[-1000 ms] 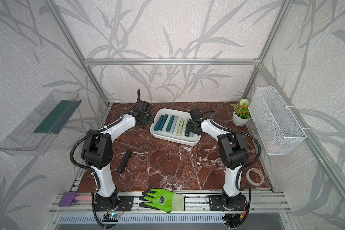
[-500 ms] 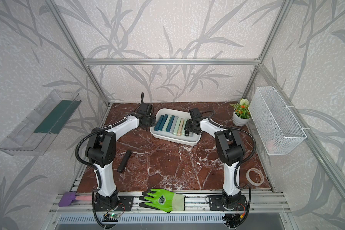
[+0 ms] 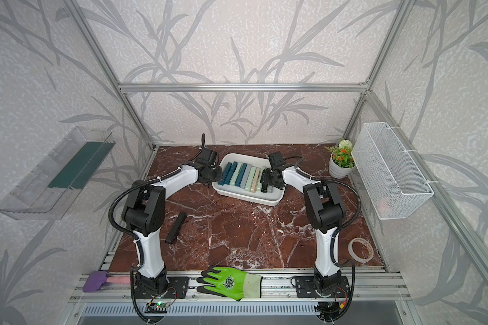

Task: Put the pruning pliers into the storage box
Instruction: Place the pruning pliers in the storage box, then pick up the pruning pliers from the center of the board.

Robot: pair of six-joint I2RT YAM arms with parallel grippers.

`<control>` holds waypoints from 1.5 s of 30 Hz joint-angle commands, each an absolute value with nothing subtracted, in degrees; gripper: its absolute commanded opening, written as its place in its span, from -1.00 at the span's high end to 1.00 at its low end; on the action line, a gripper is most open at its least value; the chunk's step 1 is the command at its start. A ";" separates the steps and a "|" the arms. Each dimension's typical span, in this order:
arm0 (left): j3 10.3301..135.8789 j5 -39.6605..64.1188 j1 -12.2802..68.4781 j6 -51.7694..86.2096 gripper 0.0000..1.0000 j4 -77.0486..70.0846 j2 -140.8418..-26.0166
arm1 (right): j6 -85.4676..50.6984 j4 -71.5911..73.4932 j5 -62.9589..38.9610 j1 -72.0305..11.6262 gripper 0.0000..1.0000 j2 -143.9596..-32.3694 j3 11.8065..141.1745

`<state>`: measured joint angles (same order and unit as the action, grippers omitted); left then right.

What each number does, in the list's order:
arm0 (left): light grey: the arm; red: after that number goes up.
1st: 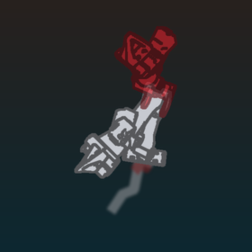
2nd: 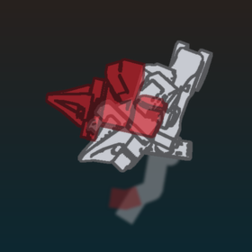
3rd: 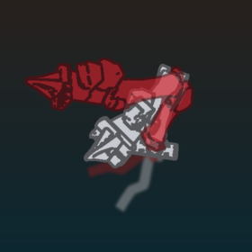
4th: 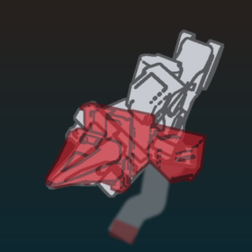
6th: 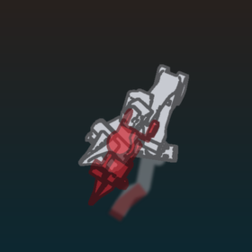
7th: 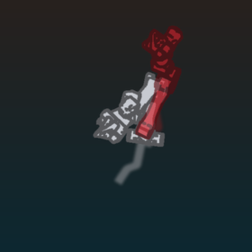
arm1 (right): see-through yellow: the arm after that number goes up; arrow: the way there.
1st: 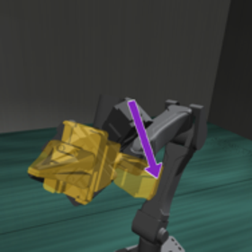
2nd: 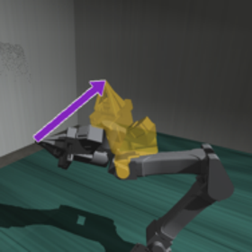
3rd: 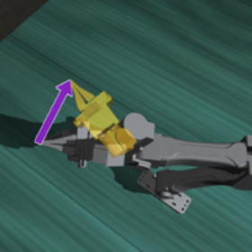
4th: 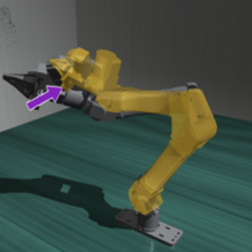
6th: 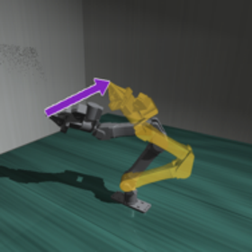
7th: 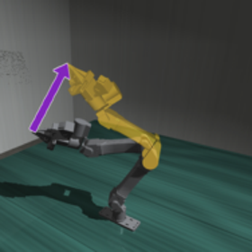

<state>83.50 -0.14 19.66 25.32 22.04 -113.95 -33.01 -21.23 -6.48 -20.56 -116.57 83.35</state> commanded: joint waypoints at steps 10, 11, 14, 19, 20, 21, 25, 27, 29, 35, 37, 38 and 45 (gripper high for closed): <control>78.54 -4.01 17.35 21.82 -0.08 27.52 -96.40 | -25.24 -26.87 2.24 -19.80 -0.55 -103.86 84.32; 75.89 -2.99 17.01 21.46 -0.11 27.82 -93.61 | -25.30 -26.73 2.54 -19.33 -0.55 -102.61 82.95; 67.25 -3.25 16.88 19.87 -0.15 30.41 -84.52 | -25.81 -25.15 1.90 -17.43 -0.55 -99.26 77.64; 46.49 -1.96 16.81 23.18 -0.48 28.71 -63.32 | -26.85 -20.28 -0.84 -14.30 -0.52 -95.97 68.91; 43.23 -1.52 16.92 23.50 -0.51 28.17 -59.58 | -26.82 -19.43 -1.50 -14.03 -0.52 -96.18 68.27; 40.25 -2.93 17.23 24.96 -0.60 28.73 -55.86 | -26.86 -19.06 -2.32 -13.77 -0.52 -96.71 67.97; 34.69 -15.42 19.39 30.60 -0.65 31.27 -46.45 | -26.04 -18.52 -6.01 -13.71 -0.51 -99.76 68.94; 35.21 -20.35 19.40 32.39 -0.65 36.95 -46.80 | -25.37 -18.78 -7.16 -13.71 -0.50 -100.73 69.65; 35.85 -21.59 19.35 31.67 -0.65 38.60 -47.62 | -24.89 -18.77 -7.57 -13.71 -0.50 -101.23 69.81; 38.92 -25.25 18.51 16.62 -0.65 37.32 -50.54 | -27.15 -14.44 -10.39 -12.50 -0.49 -100.26 66.86; 37.74 -19.04 18.11 8.66 -0.65 31.87 -51.42 | -27.42 -14.42 -11.39 -12.52 -0.49 -99.48 66.80; 37.78 -18.57 18.11 7.11 -0.65 30.87 -52.80 | -27.69 -13.82 -11.58 -12.48 -0.48 -99.16 66.38; 40.51 -19.78 17.11 0.34 -0.61 34.07 -62.24 | -29.33 -11.16 -12.82 -11.95 -0.35 -99.69 64.60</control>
